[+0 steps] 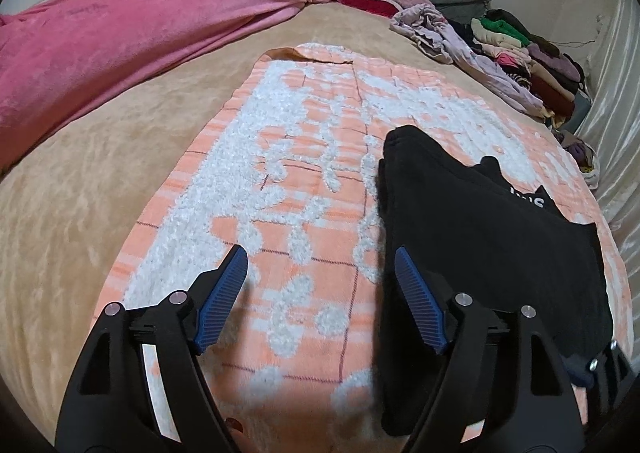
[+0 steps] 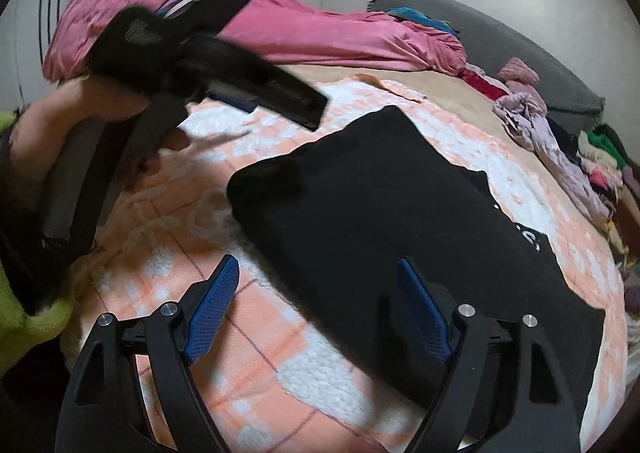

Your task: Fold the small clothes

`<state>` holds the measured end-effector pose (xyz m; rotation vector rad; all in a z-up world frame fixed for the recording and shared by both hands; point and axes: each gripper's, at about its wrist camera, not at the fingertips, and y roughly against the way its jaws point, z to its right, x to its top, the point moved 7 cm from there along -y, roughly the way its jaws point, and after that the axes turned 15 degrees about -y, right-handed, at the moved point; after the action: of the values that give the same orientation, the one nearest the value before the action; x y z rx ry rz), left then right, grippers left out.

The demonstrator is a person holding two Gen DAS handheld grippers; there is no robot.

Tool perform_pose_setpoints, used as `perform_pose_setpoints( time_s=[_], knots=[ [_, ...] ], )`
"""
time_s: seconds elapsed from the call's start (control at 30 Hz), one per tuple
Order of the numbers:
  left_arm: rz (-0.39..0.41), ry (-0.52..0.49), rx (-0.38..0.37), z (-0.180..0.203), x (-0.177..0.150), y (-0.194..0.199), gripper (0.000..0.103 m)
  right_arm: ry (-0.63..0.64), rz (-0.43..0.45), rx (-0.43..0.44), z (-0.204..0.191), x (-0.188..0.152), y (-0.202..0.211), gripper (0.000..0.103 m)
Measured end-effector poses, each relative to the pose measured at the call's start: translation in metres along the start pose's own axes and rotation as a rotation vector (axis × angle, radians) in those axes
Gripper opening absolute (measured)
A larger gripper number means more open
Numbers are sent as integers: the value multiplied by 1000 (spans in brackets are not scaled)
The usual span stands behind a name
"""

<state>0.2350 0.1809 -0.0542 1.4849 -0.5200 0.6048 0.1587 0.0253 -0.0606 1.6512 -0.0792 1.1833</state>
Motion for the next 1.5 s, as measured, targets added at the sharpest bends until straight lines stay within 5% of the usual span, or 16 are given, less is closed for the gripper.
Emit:
perform_pose_setpoints(
  time_s=[0.37, 0.5, 0.63, 0.8, 0.97, 1.0, 1.03, 1.23, 1.5],
  knots=[
    [-61, 108, -178, 0, 17, -37, 70, 112, -7, -92, -11, -3, -33, 78],
    [-48, 114, -232, 5, 21, -42, 70, 110, 12, -129, -3, 2, -45, 59],
    [-44, 162, -320, 6, 19, -43, 70, 84, 61, -103, 4, 11, -41, 16],
    [-53, 219, -504, 29, 16, -43, 70, -28, 102, -15, 20, 19, -26, 10],
    [-81, 187, -517, 52, 17, -45, 68, -68, 134, 3, 25, 21, -15, 10],
    [-91, 167, -492, 58, 18, -46, 61, -74, 135, 6, 24, 21, -13, 10],
    [-98, 147, -478, 62, 19, -47, 44, -79, 136, 9, 25, 20, -12, 10],
    [-133, 75, -388, 80, 25, -44, 20, -139, 154, 26, 29, 13, -1, 9],
    [-80, 11, -340, 119, 58, -8, 15, -310, 256, 47, 72, 11, 35, 8]
  ],
)
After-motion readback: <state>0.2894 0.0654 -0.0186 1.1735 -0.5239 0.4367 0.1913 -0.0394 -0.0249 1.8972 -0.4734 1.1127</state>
